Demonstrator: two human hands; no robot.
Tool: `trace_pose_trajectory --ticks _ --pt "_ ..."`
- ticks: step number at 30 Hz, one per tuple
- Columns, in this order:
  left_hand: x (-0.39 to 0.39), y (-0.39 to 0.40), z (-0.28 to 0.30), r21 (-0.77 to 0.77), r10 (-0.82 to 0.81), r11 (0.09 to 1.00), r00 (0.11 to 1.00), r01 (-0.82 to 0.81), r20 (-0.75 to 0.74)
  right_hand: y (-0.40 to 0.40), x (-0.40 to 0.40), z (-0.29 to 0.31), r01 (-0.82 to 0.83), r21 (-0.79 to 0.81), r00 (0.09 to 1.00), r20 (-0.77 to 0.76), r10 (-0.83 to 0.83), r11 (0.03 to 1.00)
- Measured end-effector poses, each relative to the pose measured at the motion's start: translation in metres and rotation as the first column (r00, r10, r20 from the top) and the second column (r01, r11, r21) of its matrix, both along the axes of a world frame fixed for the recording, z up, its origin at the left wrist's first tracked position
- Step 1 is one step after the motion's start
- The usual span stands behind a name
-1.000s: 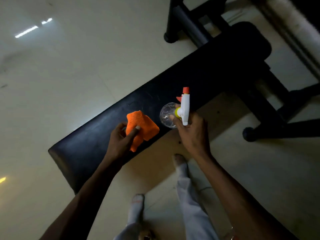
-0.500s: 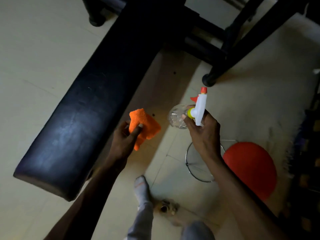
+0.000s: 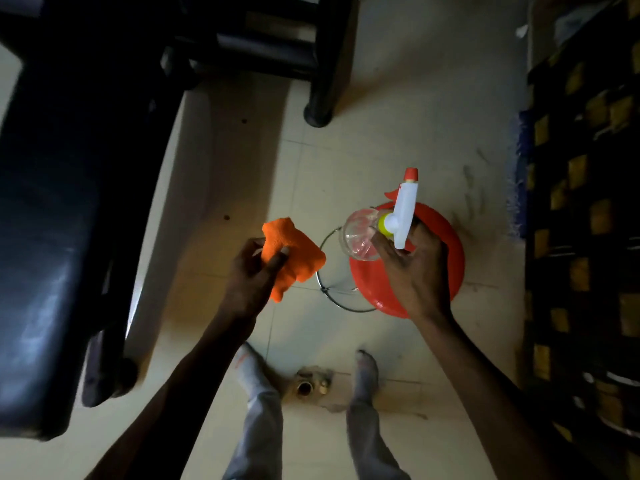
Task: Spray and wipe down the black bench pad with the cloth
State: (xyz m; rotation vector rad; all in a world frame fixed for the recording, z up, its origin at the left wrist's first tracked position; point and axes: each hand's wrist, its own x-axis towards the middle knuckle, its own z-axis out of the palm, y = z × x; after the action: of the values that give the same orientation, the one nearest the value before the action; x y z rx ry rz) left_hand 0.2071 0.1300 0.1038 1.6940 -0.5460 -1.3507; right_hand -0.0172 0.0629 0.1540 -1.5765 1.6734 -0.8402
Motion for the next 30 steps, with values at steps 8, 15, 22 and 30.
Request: trace_pose_trajectory --ticks 8,15,22,30 --pt "-0.143 -0.039 -0.015 -0.005 -0.122 0.992 0.989 0.122 -0.079 -0.004 -0.144 -0.024 0.049 0.006 0.998 -0.050 -0.048 0.999" --pt "-0.209 -0.078 -0.055 -0.004 -0.207 0.978 0.956 0.211 -0.207 -0.020 -0.211 -0.055 0.057 -0.006 0.997 -0.048 -0.057 0.998" --pt "-0.195 -0.082 -0.115 0.102 -0.304 0.952 0.918 0.287 0.255 -0.027 -0.216 -0.097 0.085 0.012 0.996 0.008 -0.085 0.996" --pt "-0.199 -0.080 -0.112 0.200 -0.374 0.927 0.738 0.318 0.561 -0.027 -0.221 -0.099 0.062 0.035 0.998 0.008 -0.063 0.997"
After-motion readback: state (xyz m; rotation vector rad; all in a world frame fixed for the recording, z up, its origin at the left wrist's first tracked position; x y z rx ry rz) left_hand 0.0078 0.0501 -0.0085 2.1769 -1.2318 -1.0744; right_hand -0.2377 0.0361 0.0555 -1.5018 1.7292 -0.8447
